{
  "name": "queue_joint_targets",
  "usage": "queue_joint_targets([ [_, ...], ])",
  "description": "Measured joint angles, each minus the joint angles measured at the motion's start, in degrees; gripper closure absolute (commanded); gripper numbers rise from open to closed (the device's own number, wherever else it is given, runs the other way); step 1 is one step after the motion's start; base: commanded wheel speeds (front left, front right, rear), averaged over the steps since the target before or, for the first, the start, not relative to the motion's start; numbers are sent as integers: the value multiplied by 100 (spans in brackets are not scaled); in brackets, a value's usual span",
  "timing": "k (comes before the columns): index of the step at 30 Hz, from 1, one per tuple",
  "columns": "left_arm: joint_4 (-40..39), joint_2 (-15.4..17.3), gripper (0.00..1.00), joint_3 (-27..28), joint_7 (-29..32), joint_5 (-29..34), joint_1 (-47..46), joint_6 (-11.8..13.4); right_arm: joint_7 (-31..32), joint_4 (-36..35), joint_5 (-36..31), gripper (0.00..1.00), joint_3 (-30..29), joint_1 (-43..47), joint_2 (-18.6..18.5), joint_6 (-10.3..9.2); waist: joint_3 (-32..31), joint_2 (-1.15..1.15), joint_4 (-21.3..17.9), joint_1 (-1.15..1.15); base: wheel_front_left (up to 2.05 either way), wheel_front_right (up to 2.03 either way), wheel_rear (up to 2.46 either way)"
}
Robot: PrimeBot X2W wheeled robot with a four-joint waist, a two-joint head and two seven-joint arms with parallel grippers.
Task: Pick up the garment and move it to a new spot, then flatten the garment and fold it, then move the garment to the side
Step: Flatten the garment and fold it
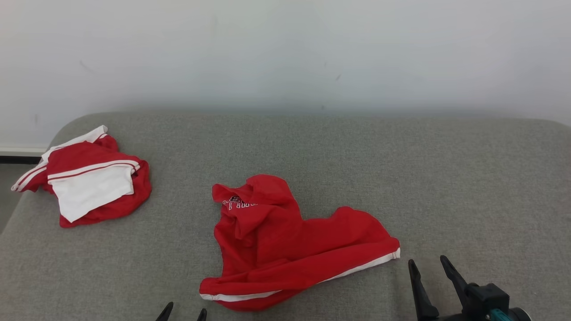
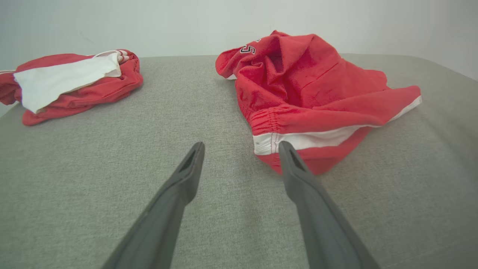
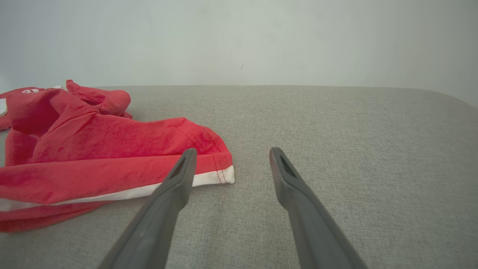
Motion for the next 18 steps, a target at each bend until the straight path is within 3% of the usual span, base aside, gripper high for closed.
queue_joint_targets([
  [18, 898, 633, 0, -1496, 0, -805, -1250, -2, -130, 1655, 65, 0, 664, -1349, -287, 0, 537, 0, -33, 1, 0, 0, 0],
])
